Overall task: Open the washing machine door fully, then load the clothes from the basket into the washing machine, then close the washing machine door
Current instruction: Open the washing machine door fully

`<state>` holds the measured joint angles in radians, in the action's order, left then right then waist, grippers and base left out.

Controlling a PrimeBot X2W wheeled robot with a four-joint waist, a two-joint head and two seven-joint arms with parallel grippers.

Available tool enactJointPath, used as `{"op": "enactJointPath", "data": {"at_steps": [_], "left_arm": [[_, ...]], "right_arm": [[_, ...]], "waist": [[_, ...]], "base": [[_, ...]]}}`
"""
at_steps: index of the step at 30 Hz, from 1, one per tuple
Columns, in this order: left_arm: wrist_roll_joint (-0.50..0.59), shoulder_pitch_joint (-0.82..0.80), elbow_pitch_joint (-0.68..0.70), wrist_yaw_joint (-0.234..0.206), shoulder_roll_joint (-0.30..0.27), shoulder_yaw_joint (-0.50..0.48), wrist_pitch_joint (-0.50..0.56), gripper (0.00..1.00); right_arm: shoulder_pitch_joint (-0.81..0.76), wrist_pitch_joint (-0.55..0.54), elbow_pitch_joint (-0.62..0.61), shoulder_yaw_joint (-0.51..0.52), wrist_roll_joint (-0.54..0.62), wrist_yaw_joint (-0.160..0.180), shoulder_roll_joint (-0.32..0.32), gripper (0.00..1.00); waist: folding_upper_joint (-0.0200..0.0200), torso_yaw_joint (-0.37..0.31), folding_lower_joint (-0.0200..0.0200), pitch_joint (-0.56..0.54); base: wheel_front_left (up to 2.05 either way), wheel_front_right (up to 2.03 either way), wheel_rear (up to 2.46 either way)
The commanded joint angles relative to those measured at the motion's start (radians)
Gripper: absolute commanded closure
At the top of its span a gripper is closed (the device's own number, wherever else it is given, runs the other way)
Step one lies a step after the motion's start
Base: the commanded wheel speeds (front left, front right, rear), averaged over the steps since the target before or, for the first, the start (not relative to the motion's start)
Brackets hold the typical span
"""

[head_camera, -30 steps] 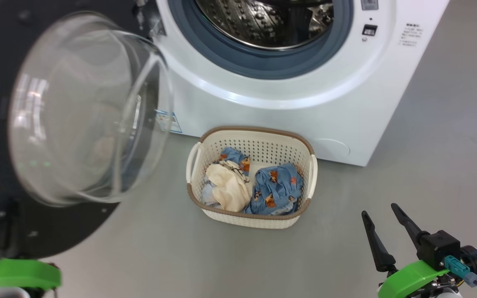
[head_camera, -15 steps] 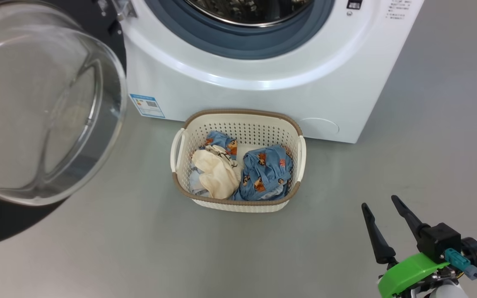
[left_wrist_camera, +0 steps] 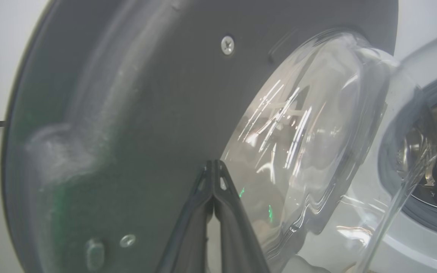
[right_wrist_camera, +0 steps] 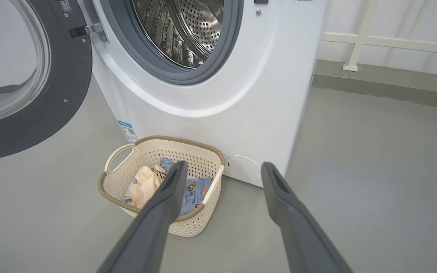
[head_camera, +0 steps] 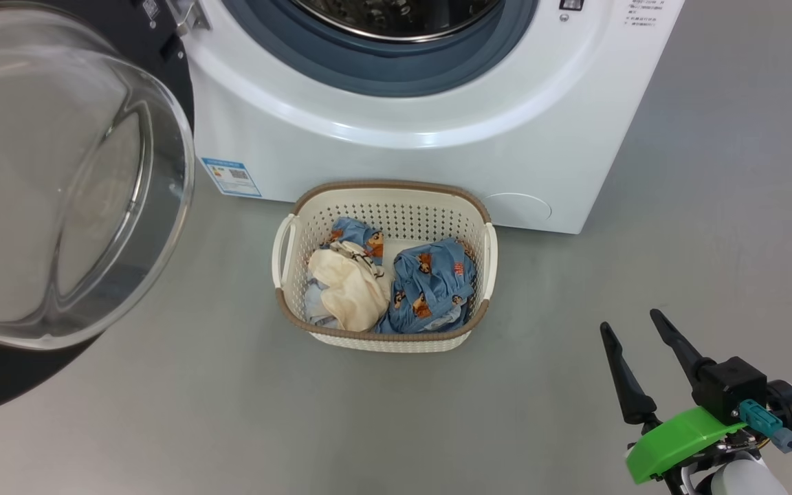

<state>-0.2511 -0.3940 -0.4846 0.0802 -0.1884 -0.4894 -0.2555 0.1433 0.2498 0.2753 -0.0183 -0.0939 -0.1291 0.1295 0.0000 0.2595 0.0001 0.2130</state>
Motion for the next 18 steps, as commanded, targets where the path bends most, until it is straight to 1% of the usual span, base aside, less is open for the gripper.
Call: {"op": "enactJointPath", "data": {"at_steps": [1, 10, 18], "left_arm": [[0.016, 0.000, 0.046, 0.006, -0.038, -0.035, -0.006, 1.00], [0.055, 0.054, 0.160, 0.033, 0.048, -0.033, -0.006, 1.00], [0.065, 0.097, 0.251, 0.043, 0.110, 0.009, -0.006, 1.00]], "right_arm": [[0.012, 0.012, -0.018, -0.021, 0.011, -0.002, -0.003, 0.00], [0.002, 0.012, -0.018, -0.019, 0.013, -0.002, -0.016, 0.00], [-0.007, 0.012, -0.023, -0.021, 0.013, -0.002, -0.023, 0.00]], "waist": [[0.0000, -0.002, 0.0000, -0.007], [0.0000, -0.012, 0.0000, -0.035], [0.0000, -0.024, 0.0000, -0.050]], "base": [[0.00, 0.00, 0.00], [0.00, 0.00, 0.00], [0.00, 0.00, 0.00]]}}
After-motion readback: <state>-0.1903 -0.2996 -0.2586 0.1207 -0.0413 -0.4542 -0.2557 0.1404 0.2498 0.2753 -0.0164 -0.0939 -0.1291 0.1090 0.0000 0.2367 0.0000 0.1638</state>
